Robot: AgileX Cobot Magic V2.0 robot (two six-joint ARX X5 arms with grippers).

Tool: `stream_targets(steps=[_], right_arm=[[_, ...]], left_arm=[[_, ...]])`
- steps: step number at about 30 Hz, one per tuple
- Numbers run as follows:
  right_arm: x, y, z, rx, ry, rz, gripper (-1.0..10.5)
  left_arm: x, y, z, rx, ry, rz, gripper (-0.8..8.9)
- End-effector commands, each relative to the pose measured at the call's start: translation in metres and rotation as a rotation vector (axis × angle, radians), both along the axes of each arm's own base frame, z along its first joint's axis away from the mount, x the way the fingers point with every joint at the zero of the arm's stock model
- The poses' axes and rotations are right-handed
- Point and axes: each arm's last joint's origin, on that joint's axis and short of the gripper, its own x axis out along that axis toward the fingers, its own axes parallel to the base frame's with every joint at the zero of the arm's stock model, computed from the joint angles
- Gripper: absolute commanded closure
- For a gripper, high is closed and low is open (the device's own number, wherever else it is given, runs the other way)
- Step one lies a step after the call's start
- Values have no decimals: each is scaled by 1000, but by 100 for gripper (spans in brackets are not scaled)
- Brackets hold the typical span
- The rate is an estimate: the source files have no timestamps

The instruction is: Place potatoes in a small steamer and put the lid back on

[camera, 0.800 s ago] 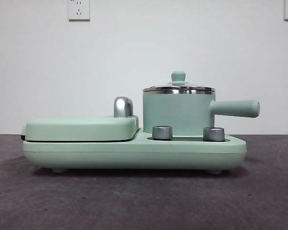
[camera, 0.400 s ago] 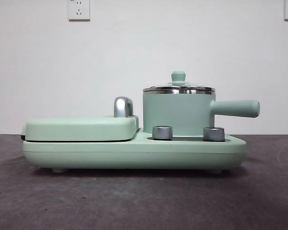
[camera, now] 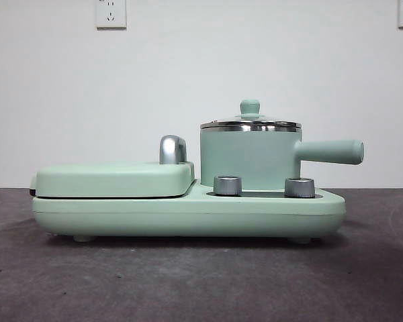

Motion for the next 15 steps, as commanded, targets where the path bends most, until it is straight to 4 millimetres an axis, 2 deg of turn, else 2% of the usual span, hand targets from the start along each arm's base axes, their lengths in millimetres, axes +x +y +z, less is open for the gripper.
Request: stream_targets(steps=[1,15], right_arm=[[-3,-2,-4,-90,20,-9,928],[-4,-3,-4,-129,19,-31,928]], left_arm=[[1,0,-7,-4,24,4,807],[1,0,-7,-4,24,4,807]])
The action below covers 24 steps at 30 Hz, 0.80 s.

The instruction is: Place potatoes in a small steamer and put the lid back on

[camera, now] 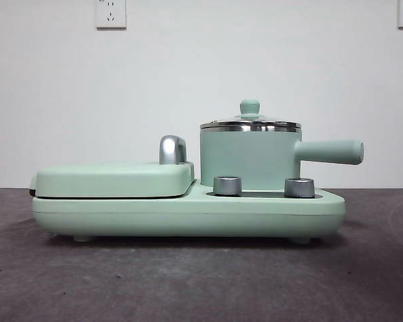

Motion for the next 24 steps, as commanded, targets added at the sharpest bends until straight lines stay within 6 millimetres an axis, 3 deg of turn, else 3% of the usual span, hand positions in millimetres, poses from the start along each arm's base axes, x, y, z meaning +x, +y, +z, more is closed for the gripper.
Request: stream_targets(steps=[1,24], right_arm=[[0,0,-2,-8,6,-4,928],[0,0,-1,-9,-6,-4,928]], left_arm=[[1,0,-7,-4,24,3,807],[1,0,-7,-4,24,3,807]])
